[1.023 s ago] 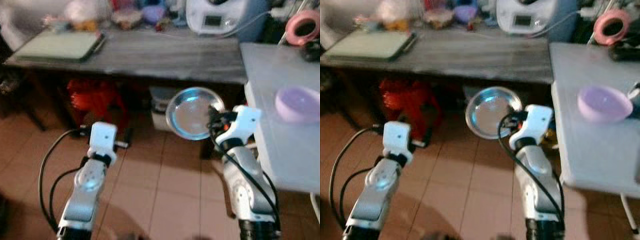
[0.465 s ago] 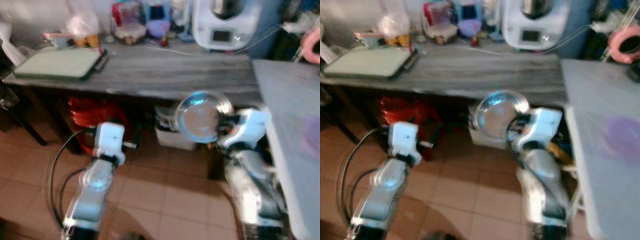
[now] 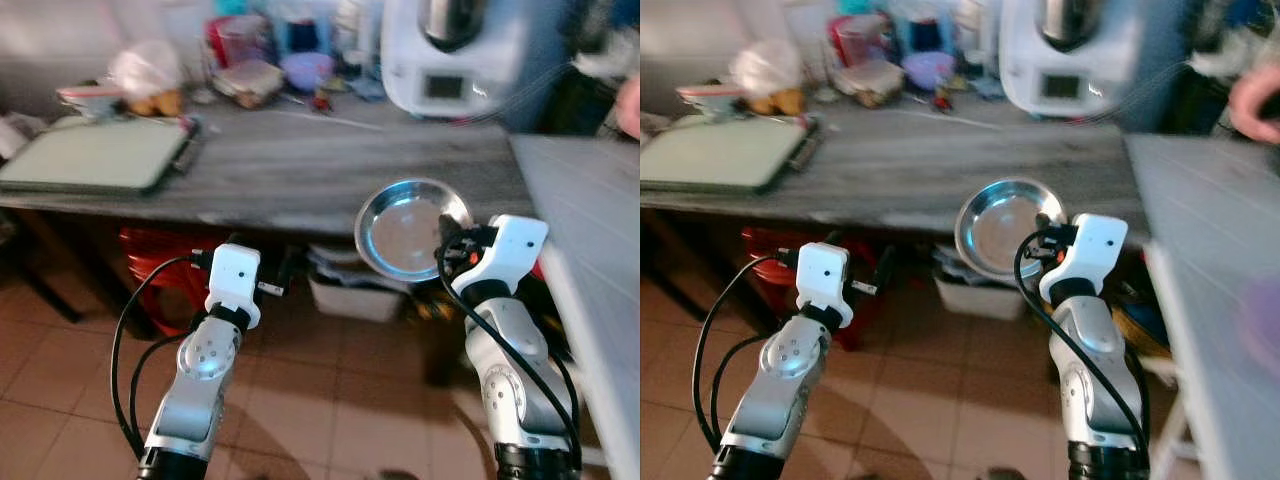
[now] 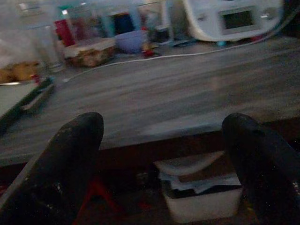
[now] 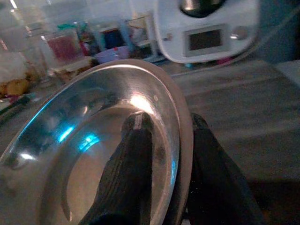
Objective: Setting the table
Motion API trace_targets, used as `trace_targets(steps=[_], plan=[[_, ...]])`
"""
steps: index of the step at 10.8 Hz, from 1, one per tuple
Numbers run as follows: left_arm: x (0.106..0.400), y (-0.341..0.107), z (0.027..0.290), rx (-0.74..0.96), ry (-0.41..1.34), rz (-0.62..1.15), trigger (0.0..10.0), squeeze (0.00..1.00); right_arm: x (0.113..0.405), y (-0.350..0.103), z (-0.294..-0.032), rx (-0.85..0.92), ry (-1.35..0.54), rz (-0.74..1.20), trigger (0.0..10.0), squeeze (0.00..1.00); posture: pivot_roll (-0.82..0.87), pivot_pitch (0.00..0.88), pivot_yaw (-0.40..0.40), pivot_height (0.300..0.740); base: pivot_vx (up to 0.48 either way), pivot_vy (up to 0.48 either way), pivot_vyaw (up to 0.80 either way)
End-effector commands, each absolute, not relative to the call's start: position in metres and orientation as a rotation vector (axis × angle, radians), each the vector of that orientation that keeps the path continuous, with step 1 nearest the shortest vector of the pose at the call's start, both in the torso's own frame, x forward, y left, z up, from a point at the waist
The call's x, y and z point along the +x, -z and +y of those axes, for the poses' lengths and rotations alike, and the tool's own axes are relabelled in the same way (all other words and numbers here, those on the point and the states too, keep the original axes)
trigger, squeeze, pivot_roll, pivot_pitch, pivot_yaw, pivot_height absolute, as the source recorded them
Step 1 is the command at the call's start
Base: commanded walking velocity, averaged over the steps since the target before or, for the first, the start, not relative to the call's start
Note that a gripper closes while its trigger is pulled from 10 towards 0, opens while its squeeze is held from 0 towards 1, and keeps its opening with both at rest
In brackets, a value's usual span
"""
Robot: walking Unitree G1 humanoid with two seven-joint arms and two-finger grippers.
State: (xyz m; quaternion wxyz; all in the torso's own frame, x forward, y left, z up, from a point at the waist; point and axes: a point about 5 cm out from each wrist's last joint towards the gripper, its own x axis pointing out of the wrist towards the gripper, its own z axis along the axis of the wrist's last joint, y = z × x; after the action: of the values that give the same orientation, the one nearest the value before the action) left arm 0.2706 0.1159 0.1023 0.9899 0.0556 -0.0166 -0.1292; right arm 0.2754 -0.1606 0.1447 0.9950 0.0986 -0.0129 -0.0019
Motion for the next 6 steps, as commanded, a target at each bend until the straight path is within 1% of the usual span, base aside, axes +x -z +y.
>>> trace_targets(steps=[1, 3, 4, 5, 6], plan=[[0.271, -0.102, 0.123, 0.129, 0.247, -0.029, 10.0, 0.0, 0.278, -0.146, -0.156, 0.212, 0.003, -0.028, 0.0, 0.0, -0.05, 0.017, 0.045, 0.74, 0.48, 0.0, 0.0], [0.271, -0.102, 0.122, 0.122, 0.249, -0.026, 10.0, 0.0, 0.285, -0.141, -0.17, 0.2, 0.086, -0.003, 0.0, 0.0, -0.05, 0.017, 0.047, 0.74, 0.48, 0.0, 0.0], [0.271, -0.102, 0.122, 0.119, 0.248, -0.026, 10.0, 0.0, 0.289, -0.139, -0.176, 0.223, 0.125, 0.007, 0.0, 0.0, -0.05, 0.017, 0.047, 0.74, 0.48, 0.0, 0.0], [0.27, -0.102, 0.124, 0.09, 0.235, -0.028, 10.0, 0.0, 0.292, -0.135, -0.181, 0.226, 0.153, 0.031, 0.0, 0.0, -0.05, 0.017, 0.048, 0.74, 0.349, 0.0, 0.0], [0.27, -0.102, 0.125, 0.081, 0.234, -0.032, 10.0, 0.0, 0.295, -0.133, -0.18, 0.236, 0.137, 0.04, 0.0, 0.0, -0.04, 0.019, 0.047, 0.74, 0.0, 0.0, 0.0]])
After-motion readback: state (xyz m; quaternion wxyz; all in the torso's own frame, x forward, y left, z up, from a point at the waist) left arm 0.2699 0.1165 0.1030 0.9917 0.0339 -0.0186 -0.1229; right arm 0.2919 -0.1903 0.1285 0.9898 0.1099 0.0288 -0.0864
